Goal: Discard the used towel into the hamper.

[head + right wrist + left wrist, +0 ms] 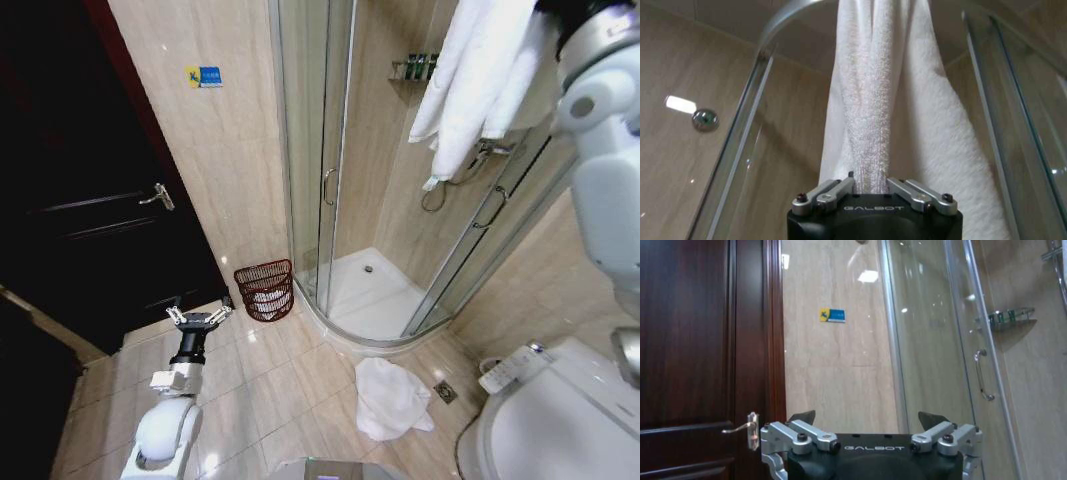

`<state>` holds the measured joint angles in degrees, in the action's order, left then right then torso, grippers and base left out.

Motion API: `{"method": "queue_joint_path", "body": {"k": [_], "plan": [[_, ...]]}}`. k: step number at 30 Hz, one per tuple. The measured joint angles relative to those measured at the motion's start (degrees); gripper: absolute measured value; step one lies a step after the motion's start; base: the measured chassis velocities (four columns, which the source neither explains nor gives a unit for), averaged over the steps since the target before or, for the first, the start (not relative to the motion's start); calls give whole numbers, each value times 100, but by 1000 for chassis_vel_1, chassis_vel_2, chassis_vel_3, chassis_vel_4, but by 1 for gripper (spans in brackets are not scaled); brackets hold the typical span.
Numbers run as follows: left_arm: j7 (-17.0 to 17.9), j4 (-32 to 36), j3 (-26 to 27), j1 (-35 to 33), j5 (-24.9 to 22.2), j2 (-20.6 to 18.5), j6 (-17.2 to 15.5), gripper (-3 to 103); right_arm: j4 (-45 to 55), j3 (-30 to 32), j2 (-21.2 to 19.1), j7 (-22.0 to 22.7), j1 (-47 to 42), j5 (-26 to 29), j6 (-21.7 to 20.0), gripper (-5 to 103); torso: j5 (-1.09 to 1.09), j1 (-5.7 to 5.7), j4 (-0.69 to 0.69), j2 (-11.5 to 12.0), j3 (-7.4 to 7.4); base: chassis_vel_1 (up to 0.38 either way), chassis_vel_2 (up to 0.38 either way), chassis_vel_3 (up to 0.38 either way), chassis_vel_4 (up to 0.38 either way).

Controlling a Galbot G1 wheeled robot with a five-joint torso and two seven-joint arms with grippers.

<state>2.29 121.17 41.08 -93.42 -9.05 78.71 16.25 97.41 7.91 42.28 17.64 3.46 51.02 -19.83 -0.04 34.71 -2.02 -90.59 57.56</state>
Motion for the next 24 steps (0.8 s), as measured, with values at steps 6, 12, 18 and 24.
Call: {"method": "queue_joint_path", "body": {"k": [6,12,18,24], "plan": [[-2,2,37,-27,-5,1,63,100,360,356,-86,-24,-832,31,-17,6,5,1,0,1,2,0,0,0,0],[1,-3,58,-50,-20,-1,105,100,839,939,-133,-34,-1805,45,-27,6,4,1,-1,2,2,0,0,0,0],[1,-10,14,-32,-21,8,106,100,1299,1512,-163,-65,-2720,48,-29,6,-1,1,0,1,2,0,0,0,0],[-9,-22,-96,-6,-11,32,88,100,1843,2131,-10,-90,-4052,6,-6,6,9,1,2,2,4,0,0,0,0]]}}
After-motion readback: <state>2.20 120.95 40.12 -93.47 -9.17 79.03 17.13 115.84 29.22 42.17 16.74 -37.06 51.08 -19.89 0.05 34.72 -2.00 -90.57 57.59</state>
